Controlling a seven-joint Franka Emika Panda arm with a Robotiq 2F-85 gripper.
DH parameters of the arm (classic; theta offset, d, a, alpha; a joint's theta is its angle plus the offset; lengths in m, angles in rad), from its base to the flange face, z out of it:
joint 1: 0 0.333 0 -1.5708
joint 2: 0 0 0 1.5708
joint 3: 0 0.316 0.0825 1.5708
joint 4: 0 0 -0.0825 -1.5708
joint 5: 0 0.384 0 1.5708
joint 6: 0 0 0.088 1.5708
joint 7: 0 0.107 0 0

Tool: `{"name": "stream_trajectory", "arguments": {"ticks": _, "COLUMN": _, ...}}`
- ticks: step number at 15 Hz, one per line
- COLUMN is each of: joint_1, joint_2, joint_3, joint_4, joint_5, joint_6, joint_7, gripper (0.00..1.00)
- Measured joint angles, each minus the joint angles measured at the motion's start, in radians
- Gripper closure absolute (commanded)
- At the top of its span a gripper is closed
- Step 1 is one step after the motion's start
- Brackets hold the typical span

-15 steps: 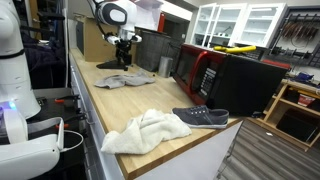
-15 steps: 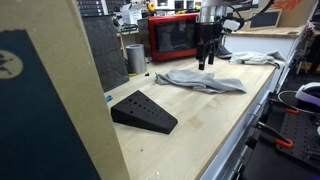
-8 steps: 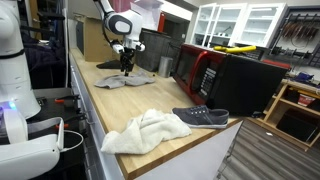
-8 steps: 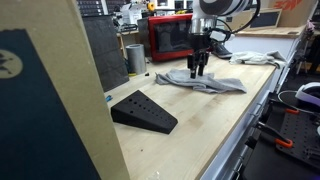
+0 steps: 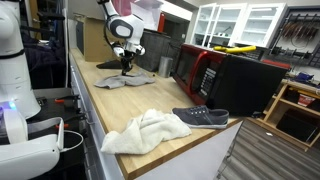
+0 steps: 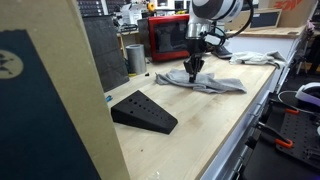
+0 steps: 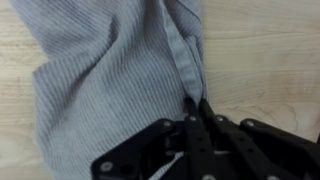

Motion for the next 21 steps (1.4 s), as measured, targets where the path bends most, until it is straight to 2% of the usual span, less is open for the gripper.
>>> {"name": "stream_trajectory", "arguments": {"ticks": 5, "joint_1": -0.007, "joint_2": 0.002, "joint_3": 0.000, "joint_4": 0.012, "joint_5": 0.023, "joint_6": -0.016, "joint_7": -0.026, "gripper": 0.99}}
{"name": "stream_trajectory", "arguments": {"ticks": 8, "joint_1": -0.014, "joint_2": -0.032, "joint_3": -0.003, "joint_4": 0.015, "joint_5": -0.007, "joint_6": -0.020, "joint_7": -0.023, "gripper": 0.99}}
{"name": "stream_trajectory", "arguments": {"ticks": 14, "joint_1": -0.065, "joint_2": -0.147, "joint_3": -0.062, "joint_4": 0.013, "joint_5": -0.264, "joint_6": -0.054, "joint_7": 0.095, "gripper": 0.99}}
{"name": "stream_trajectory", "arguments": {"ticks": 21, "joint_1": -0.146, "joint_2": -0.193, "joint_3": -0.103, "joint_4": 0.022, "joint_5": -0.570, "joint_6": -0.055, "joint_7": 0.261, "gripper": 0.99}}
